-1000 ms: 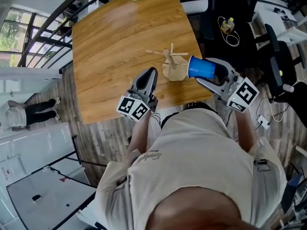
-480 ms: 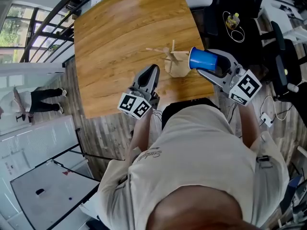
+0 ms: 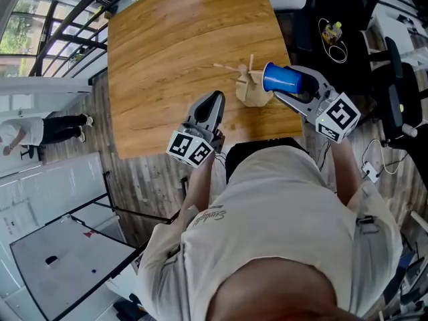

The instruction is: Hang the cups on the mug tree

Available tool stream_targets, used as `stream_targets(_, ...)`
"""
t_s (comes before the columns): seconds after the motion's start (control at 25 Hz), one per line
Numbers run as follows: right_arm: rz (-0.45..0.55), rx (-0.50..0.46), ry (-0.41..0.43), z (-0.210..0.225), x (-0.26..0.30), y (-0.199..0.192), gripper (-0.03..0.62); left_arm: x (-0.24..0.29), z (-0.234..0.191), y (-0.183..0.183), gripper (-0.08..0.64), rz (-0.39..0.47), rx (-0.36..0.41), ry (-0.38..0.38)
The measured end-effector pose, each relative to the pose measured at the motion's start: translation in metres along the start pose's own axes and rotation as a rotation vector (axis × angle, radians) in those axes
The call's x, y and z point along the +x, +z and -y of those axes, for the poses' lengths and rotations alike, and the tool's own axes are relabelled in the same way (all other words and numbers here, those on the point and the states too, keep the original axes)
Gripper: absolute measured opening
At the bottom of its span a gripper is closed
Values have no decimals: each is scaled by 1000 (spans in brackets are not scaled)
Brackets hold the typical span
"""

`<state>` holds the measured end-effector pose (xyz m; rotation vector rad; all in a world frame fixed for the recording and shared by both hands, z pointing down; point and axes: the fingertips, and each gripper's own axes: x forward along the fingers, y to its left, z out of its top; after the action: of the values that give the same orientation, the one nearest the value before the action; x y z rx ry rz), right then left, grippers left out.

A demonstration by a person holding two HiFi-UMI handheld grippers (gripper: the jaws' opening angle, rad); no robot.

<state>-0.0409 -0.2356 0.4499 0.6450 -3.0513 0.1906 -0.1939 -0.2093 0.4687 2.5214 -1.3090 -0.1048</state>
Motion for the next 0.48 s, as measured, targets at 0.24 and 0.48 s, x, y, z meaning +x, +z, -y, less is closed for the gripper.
stream_targets(0.24,-23,24,-3,3,9,-14,255,-7,-4,-2,28,10,-8,23)
stream_targets(0.48,-43,6,8,3,22,-15,256,-13,-8,-2,28,23,-28,33)
